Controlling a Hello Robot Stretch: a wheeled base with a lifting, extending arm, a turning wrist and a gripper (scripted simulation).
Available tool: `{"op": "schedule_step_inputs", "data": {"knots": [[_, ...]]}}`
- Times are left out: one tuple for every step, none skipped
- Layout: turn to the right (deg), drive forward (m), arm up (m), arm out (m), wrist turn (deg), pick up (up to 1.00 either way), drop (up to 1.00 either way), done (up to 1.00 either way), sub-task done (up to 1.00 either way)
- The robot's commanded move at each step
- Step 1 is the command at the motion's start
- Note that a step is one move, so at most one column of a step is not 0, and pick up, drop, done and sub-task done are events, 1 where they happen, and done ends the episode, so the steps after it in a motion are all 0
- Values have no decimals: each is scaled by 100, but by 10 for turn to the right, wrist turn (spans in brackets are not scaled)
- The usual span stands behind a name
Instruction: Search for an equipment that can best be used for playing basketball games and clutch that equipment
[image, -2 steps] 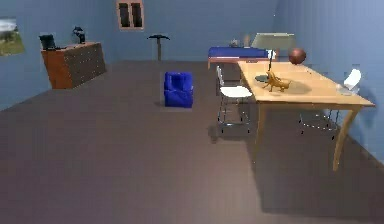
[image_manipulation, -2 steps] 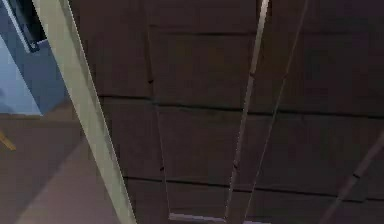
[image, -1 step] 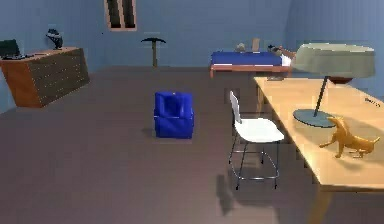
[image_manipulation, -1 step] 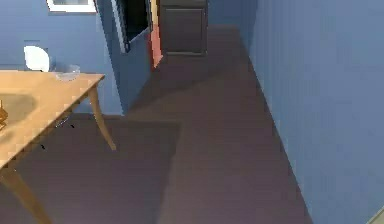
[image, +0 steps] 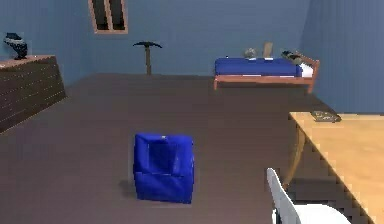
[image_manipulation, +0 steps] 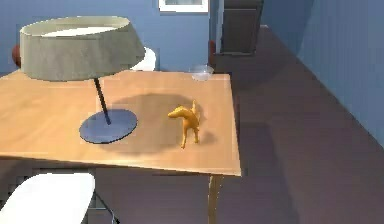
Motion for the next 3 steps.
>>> {"op": "schedule_step_inputs", "data": {"knots": [[0, 90, 0, 0, 0, 0, 0, 0, 0], [-90, 0, 0, 0, 0, 0, 0, 0, 0], [450, 0, 0, 0, 0, 0, 0, 0, 0]]}}
